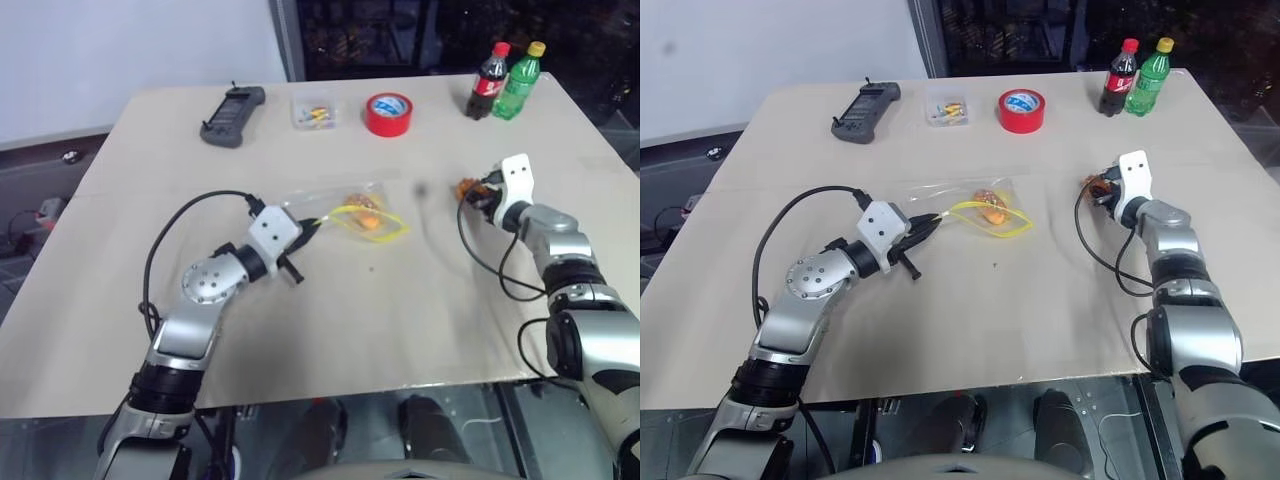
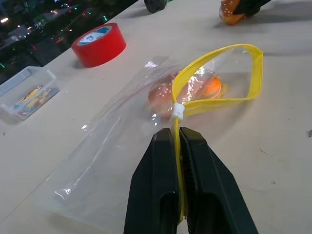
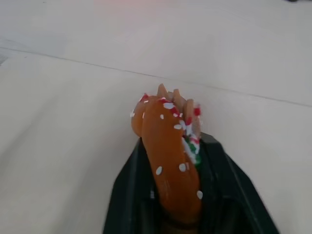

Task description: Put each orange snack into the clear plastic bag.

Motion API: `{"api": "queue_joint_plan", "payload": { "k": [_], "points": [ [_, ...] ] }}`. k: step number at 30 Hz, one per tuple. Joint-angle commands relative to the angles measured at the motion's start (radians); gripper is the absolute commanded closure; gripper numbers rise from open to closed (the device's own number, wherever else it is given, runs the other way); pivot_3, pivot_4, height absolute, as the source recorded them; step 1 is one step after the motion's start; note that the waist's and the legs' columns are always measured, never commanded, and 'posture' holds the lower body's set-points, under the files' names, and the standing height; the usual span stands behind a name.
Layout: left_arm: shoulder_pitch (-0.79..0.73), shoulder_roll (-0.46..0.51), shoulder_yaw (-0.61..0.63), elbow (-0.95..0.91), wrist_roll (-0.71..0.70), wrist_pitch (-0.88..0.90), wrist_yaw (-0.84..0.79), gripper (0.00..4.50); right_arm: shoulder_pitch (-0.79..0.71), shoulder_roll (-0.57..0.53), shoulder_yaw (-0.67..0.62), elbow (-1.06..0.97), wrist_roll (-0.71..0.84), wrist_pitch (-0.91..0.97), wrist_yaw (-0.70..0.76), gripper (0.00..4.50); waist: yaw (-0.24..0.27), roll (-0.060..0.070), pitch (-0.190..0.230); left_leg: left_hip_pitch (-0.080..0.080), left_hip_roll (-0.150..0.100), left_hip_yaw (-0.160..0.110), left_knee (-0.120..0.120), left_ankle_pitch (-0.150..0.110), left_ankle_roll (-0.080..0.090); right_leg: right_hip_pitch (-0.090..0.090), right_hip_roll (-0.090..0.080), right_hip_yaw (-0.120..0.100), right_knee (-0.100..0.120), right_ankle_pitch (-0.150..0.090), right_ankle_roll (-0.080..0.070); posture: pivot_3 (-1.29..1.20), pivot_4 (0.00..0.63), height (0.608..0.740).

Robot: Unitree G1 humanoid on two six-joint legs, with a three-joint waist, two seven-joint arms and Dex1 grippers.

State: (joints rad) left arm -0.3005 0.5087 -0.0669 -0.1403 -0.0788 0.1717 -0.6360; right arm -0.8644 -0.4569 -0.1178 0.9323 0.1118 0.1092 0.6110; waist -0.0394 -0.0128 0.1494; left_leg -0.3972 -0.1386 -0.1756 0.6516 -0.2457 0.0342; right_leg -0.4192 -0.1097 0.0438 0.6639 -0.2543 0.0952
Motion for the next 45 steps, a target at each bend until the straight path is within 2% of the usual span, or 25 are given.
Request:
{"api": "queue_joint_plan", "payload": {
  "k": [1, 4, 7, 12, 14, 18, 32, 41, 45],
  "points": [
    [-0.014, 0.006, 0.027, -0.033, -0.010, -0.002, 0.007, 4.50, 0.097, -0.026, -0.018, -0.295, 0.080, 0.077, 0.087, 4.26, -0.001, 0.000, 0.000, 0.000, 0.000, 0.000, 0.000, 0.000, 0.000, 0.000, 0.000, 0.000, 0.000, 0.000, 0.000, 0.00, 0.150, 0.740],
    [-0.017, 0.004, 0.032, -0.030, -0.015, 0.001, 0.006, 4.50, 0.236, -0.034, 0.011, -0.626, 0.152, 0.232, 0.138, 4.26, -0.003, 0.000, 0.000, -0.001, 0.000, 0.000, 0.000, 0.000, 0.000, -0.001, 0.000, 0.000, 0.000, 0.000, 0.000, 0.00, 0.150, 0.740],
    [-0.018, 0.002, 0.033, -0.033, -0.016, 0.003, 0.004, 4.50, 0.359, -0.014, 0.050, -0.956, 0.234, 0.412, 0.120, 4.26, -0.004, 0.001, 0.000, 0.000, 0.001, 0.000, 0.000, 0.000, 0.000, -0.001, 0.001, 0.000, 0.000, 0.000, 0.000, 0.00, 0.150, 0.740],
    [-0.012, 0.001, 0.031, -0.046, -0.018, 0.002, -0.002, 4.50, 0.411, 0.112, 0.112, -1.214, 0.291, 0.616, -0.042, 4.26, 0.000, 0.001, 0.000, 0.001, 0.002, 0.000, 0.000, 0.000, 0.000, -0.001, 0.002, 0.001, 0.001, 0.001, -0.001, 0.00, 0.150, 0.740],
    [-0.007, 0.000, 0.031, -0.057, -0.024, 0.004, -0.006, 4.50, 0.413, 0.178, 0.153, -1.229, 0.266, 0.642, -0.109, 4.26, 0.002, 0.001, 0.000, 0.001, 0.002, 0.000, 0.000, 0.000, 0.000, 0.000, 0.002, 0.001, 0.001, 0.002, -0.001, 0.00, 0.150, 0.740],
    [0.005, 0.003, 0.032, -0.078, -0.033, 0.006, -0.015, 4.50, 0.418, 0.237, 0.216, -1.239, 0.240, 0.654, -0.161, 4.26, 0.008, 0.001, 0.000, 0.001, 0.002, 0.001, 0.001, 0.000, 0.000, 0.000, 0.002, 0.001, 0.001, 0.002, -0.001, 0.00, 0.150, 0.740],
    [0.045, 0.012, 0.019, -0.144, -0.049, 0.013, -0.044, 4.50, 0.376, 0.310, 0.318, -1.149, 0.186, 0.606, -0.184, 4.26, 0.000, 0.001, 0.000, 0.001, 0.002, 0.001, 0.000, 0.000, 0.000, -0.001, 0.003, 0.001, 0.000, 0.002, -0.001, 0.00, 0.150, 0.740],
    [0.102, 0.028, 0.011, -0.200, -0.069, 0.007, -0.093, 4.50, 0.281, 0.467, 0.249, -0.942, 0.194, 0.574, -0.270, 4.26, -0.003, 0.001, 0.000, 0.001, 0.003, 0.001, 0.000, 0.000, -0.001, -0.001, 0.004, 0.001, 0.001, 0.002, -0.001, 0.00, 0.150, 0.740],
    [0.111, 0.034, 0.015, -0.201, -0.065, 0.007, -0.091, 4.50, 0.246, 0.507, 0.263, -0.850, 0.180, 0.541, -0.250, 4.26, -0.001, 0.001, 0.000, 0.001, 0.003, 0.001, 0.000, 0.000, -0.001, -0.001, 0.004, 0.001, 0.000, 0.002, -0.001, 0.00, 0.150, 0.740]
  ]
}}
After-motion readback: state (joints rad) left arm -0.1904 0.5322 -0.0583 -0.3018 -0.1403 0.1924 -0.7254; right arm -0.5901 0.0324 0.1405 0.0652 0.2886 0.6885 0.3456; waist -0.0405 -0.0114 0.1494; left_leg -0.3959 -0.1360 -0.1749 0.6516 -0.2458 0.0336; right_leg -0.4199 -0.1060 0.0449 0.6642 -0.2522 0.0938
